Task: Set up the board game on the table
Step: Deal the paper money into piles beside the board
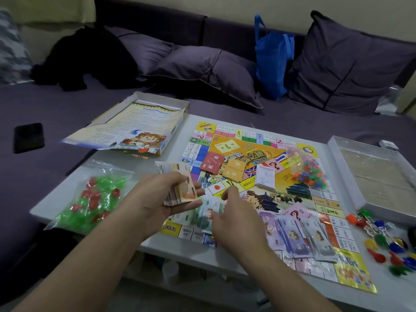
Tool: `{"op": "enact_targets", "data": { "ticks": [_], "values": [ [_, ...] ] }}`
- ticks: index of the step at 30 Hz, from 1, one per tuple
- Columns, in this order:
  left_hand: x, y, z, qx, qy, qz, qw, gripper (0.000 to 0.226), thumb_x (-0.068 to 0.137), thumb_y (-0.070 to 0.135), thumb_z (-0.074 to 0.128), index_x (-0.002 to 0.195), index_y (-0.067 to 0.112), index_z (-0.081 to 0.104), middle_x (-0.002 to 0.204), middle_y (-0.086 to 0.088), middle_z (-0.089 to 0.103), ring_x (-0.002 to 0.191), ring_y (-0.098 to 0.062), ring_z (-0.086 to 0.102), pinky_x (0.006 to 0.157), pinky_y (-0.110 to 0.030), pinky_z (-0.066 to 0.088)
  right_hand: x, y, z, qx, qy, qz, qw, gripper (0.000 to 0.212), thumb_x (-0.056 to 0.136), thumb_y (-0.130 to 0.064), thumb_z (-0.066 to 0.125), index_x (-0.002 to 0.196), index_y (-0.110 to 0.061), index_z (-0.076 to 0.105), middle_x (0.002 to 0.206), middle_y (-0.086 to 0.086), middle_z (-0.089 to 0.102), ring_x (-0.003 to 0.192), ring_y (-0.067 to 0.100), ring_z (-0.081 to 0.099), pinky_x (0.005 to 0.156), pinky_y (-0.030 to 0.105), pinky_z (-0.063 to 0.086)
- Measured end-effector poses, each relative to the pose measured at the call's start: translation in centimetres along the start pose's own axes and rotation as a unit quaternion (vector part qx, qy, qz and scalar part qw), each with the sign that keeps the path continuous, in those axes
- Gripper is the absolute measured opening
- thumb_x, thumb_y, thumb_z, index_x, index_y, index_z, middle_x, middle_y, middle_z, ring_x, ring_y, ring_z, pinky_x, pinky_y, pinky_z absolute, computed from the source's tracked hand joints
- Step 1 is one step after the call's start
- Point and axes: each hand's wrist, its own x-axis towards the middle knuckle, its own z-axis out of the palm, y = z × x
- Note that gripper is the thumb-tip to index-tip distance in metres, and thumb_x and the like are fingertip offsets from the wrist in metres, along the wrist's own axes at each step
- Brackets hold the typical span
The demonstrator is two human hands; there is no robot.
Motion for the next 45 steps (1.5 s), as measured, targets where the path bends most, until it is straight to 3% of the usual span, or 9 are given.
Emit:
{"op": "enact_targets", "data": {
  "ticks": [2,4,7,10,14,21,30,38,45],
  "values": [
    [-0.1,0.0,0.0,0.009,-0.015,0.005,1.000,0.023,0.105,-0.001,0.050,0.127,-0.007,0.053,0.104,-0.028,0.076,0.097,-0.039,0.077,0.077,-0.053,0.064,0.1,-0.1,-0.7,0.021,0.010,-0.006,1.000,0.024,0.099,-0.029,0.061,0.114,-0.027,0.042,0.081,-0.004,0.057,0.076,0.019,0.060,0.058,0.037,0.043],
    [-0.2,-0.2,0.1,0.029,-0.037,0.013,0.999,0.024,0.103,-0.005,0.052,0.126,-0.007,0.056,0.104,-0.028,0.076,0.097,-0.039,0.077,0.075,-0.052,0.064,0.5,0.1,-1.5,0.156,0.006,0.013,0.988,0.013,0.098,-0.017,0.058,0.107,-0.026,0.053,0.078,-0.002,0.059,0.070,0.017,0.059,0.058,0.040,0.049],
    [-0.5,-0.6,0.5,0.047,-0.060,0.008,0.997,0.027,0.097,-0.005,0.061,0.125,-0.006,0.062,0.106,-0.027,0.076,0.095,-0.041,0.077,0.069,-0.049,0.066,0.7,0.1,-2.7,0.372,-0.017,0.053,0.926,0.012,0.097,-0.009,0.061,0.093,-0.019,0.065,0.077,0.002,0.063,0.066,0.019,0.055,0.055,0.036,0.047],
    [-0.7,-1.1,1.0,0.068,-0.067,0.015,0.995,0.030,0.091,-0.003,0.069,0.121,-0.003,0.066,0.103,-0.025,0.077,0.090,-0.039,0.078,0.063,-0.044,0.066,0.3,0.0,-3.9,0.486,-0.062,0.050,0.871,0.011,0.100,-0.012,0.066,0.092,-0.005,0.066,0.071,0.002,0.062,0.058,0.017,0.050,0.048,0.026,0.039],
    [-1.1,-1.8,1.7,0.078,-0.087,0.030,0.993,0.029,0.088,0.001,0.074,0.117,0.000,0.070,0.102,-0.022,0.078,0.088,-0.036,0.079,0.062,-0.041,0.066,0.1,0.4,-4.4,0.484,-0.063,0.006,0.873,0.014,0.097,-0.009,0.072,0.092,0.001,0.064,0.061,-0.004,0.060,0.049,0.005,0.054,0.046,0.020,0.042],
    [-0.9,-1.7,1.9,0.032,-0.098,0.011,0.995,0.030,0.094,0.001,0.067,0.124,-0.002,0.064,0.109,-0.024,0.077,0.097,-0.042,0.076,0.072,-0.053,0.065,0.7,1.7,-4.7,0.485,-0.038,0.031,0.873,0.016,0.096,-0.010,0.073,0.086,-0.001,0.065,0.066,0.015,0.058,0.055,0.022,0.047,0.048,0.033,0.040],
    [-0.3,-1.9,1.4,0.088,-0.077,0.023,0.993,0.036,0.086,0.009,0.078,0.119,0.000,0.070,0.104,-0.022,0.078,0.095,-0.039,0.078,0.062,-0.043,0.067,0.8,1.7,-4.7,0.470,-0.058,0.023,0.881,0.006,0.096,-0.008,0.074,0.092,-0.003,0.072,0.068,0.006,0.067,0.048,0.008,0.056,0.046,0.024,0.044],
    [-0.5,-1.0,0.2,0.120,-0.085,0.020,0.989,0.034,0.087,0.001,0.075,0.120,-0.001,0.069,0.105,-0.021,0.078,0.094,-0.039,0.078,0.060,-0.040,0.066,0.7,-0.2,-3.8,0.488,-0.088,0.037,0.868,0.006,0.097,-0.010,0.073,0.092,-0.006,0.071,0.072,0.009,0.070,0.053,0.017,0.057,0.045,0.029,0.043],
    [-0.5,1.4,-2.2,0.100,-0.014,0.028,0.995,0.023,0.091,0.000,0.071,0.113,-0.007,0.066,0.099,-0.022,0.079,0.090,-0.036,0.079,0.067,-0.047,0.066,1.6,-1.0,-3.3,0.502,-0.068,0.070,0.860,0.015,0.099,-0.006,0.069,0.083,-0.007,0.070,0.076,0.014,0.069,0.058,0.019,0.055,0.048,0.032,0.045]
  ]
}}
